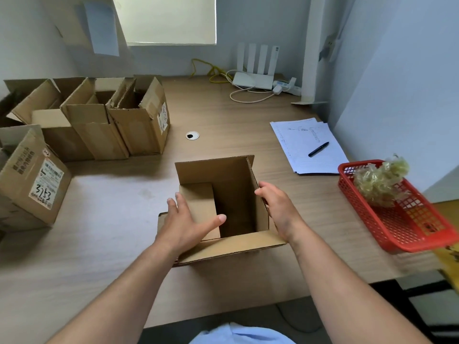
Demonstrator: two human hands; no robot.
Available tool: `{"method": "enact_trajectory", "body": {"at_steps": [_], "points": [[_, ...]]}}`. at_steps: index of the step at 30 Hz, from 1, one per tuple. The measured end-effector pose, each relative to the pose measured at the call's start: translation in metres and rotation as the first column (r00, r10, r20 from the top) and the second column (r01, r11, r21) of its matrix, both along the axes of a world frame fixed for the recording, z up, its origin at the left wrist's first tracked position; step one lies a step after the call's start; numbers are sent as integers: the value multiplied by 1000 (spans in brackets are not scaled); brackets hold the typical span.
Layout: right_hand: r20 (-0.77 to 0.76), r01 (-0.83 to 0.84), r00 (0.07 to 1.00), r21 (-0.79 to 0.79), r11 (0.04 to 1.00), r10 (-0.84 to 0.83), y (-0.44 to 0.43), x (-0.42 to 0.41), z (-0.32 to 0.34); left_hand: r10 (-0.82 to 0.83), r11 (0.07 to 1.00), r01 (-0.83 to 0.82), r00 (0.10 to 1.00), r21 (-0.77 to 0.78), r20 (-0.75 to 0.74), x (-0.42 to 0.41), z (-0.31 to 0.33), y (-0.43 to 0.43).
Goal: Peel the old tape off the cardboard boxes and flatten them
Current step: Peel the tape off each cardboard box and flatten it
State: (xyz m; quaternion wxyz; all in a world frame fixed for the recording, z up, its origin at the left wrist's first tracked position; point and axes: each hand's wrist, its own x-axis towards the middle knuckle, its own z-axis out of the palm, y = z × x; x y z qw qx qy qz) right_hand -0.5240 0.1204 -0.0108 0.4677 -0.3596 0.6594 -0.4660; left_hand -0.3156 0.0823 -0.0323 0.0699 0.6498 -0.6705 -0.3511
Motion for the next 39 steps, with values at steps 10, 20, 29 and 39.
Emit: {"method": "enact_trajectory", "body": {"at_steps": [10, 20, 29, 39], "points": [[100, 6, 995, -31, 999, -3, 4, -14, -7, 19, 999, -26, 982, 34, 188, -18, 17, -10], [221, -33, 975, -30, 999, 38, -1, -22, -8, 348, 907, -52, 653, 418, -673, 51, 21, -1], [274, -140, 955, 87, 986, 111, -7, -27, 0, 348, 893, -24, 671, 450, -655, 51, 18, -12], [538, 1, 843, -51, 999, 26, -22, -29, 20, 466, 877, -101, 414, 469, -782, 42, 40, -30]]}}
